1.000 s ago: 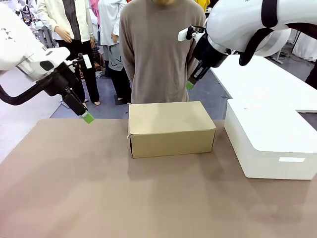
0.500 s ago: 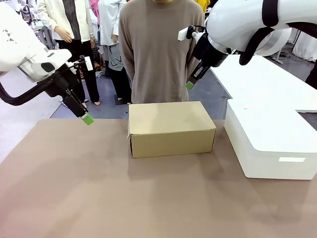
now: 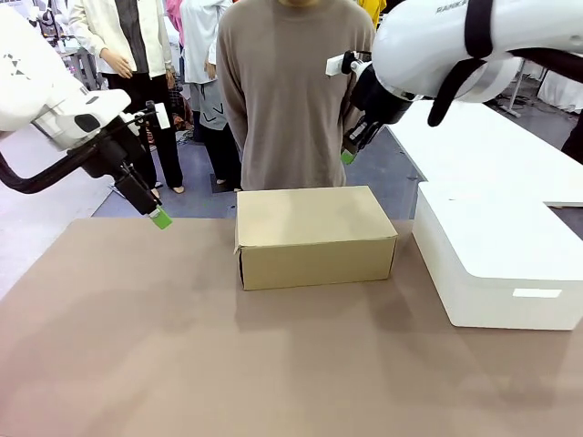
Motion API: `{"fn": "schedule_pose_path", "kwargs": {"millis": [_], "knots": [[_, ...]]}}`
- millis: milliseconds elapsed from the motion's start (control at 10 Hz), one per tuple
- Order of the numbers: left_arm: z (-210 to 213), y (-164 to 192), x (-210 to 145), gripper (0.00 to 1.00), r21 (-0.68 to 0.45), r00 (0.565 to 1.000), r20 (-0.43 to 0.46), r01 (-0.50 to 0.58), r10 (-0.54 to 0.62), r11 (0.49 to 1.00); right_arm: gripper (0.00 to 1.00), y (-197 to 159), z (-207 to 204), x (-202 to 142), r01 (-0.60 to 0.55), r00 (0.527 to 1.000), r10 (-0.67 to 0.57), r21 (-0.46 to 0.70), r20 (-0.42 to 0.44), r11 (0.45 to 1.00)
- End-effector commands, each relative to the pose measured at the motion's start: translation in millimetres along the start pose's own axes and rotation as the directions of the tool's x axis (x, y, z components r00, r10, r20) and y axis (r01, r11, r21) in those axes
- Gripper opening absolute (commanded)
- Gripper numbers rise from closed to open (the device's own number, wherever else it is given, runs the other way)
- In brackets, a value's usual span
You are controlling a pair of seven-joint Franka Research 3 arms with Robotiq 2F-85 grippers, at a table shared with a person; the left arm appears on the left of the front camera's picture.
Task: Pack the shoes into the box.
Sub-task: Press down on the lid of the Shoes Box.
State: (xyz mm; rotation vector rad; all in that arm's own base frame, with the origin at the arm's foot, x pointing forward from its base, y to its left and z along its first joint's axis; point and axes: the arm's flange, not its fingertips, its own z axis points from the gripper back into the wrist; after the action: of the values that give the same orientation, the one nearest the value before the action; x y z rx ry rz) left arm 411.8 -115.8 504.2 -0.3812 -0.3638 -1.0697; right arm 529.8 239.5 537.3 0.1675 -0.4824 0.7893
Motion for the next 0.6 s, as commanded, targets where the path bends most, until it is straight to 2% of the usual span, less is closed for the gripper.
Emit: {"fn": "schedule_pose_path", "kwargs": {"millis": [0, 500], "knots": [[1, -1, 0, 1.0, 0.007, 1.0, 0.005, -0.017, 0.017, 1.0, 0.0, 0, -17, 28, 0.089, 0.995, -0.091, -0.06, -0.033, 0.994], [1, -1, 0, 1.0, 0.007, 1.0, 0.005, -0.017, 0.017, 1.0, 0.0, -7, -88, 48, 0.158, 0.986, -0.161, -0.062, -0.05, 0.986]]}}
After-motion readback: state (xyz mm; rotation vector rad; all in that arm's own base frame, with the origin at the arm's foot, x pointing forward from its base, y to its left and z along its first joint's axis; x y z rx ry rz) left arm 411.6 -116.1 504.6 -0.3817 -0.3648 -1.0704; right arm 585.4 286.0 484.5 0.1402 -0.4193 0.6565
